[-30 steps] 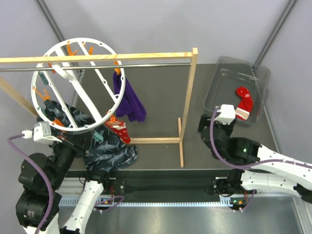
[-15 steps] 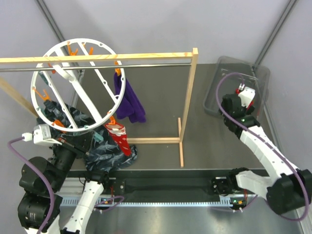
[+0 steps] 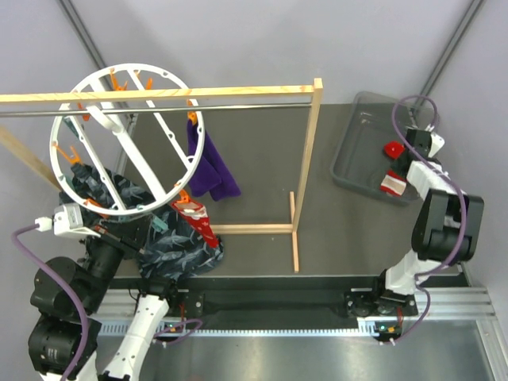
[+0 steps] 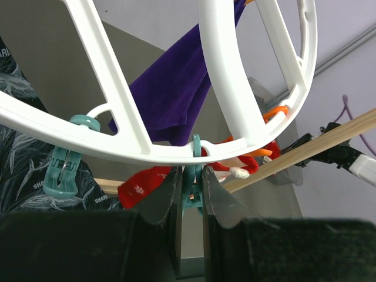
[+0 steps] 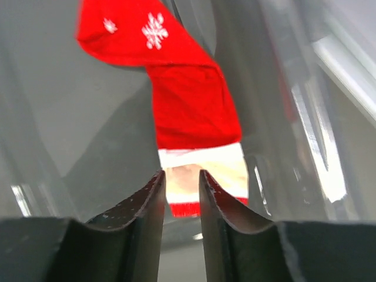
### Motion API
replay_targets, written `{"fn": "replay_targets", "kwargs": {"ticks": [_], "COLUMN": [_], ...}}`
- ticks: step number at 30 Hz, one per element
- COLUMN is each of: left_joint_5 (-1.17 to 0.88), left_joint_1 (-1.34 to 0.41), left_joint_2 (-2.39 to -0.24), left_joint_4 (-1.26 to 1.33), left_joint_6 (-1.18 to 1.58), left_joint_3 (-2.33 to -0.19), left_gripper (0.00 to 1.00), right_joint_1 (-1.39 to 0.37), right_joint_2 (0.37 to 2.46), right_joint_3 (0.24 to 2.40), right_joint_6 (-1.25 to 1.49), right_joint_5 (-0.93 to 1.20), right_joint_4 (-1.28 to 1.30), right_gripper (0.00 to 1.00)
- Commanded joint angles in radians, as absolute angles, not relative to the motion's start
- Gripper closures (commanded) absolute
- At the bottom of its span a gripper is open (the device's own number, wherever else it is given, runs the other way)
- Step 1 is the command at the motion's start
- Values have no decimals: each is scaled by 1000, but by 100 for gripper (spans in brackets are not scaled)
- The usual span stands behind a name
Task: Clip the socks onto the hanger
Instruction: Pick up the sock from the bin.
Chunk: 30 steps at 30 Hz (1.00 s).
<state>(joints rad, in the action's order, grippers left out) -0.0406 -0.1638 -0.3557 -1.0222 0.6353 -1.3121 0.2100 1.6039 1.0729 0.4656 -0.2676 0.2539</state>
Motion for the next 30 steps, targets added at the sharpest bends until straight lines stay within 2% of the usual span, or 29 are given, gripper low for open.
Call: {"fn": "replay_targets", "kwargs": {"ticks": [1, 6, 10, 15, 20, 25, 30], "left_joint_5": [-80, -86, -72, -75, -75, -71, -71], "left_joint_1": [-167, -167, -167, -167, -167, -167, -167], "left_joint_2": [-364, -356, -351, -356, -365, -357, -350], "left_joint_4": [-1089, -1066, -1069, -1078, -1075, -1077, -1075], "left_joint_6": [635, 641, 638, 637, 632, 620, 612], "left_joint_3": [-1293, -1269, -1270, -1269, -1287, -1285, -1276], "left_gripper": [100, 100, 100, 100, 100, 100, 100], "right_joint_1": [233, 236, 210, 140, 107, 107, 109], "right_joint_2": [1692, 1811, 1848, 1896, 1829, 1666, 1744], "right_joint_3": [1144, 1189, 1172, 1141, 1092, 1114, 1400], "right_joint_6": [497, 604, 692, 831, 946, 821, 571], "right_joint_5": [-221, -227, -206, -69, 69, -41, -150], "right_joint_4": [222, 247, 241, 126, -41, -16, 318], "right_gripper": [69, 75, 76, 76, 75, 72, 66]}}
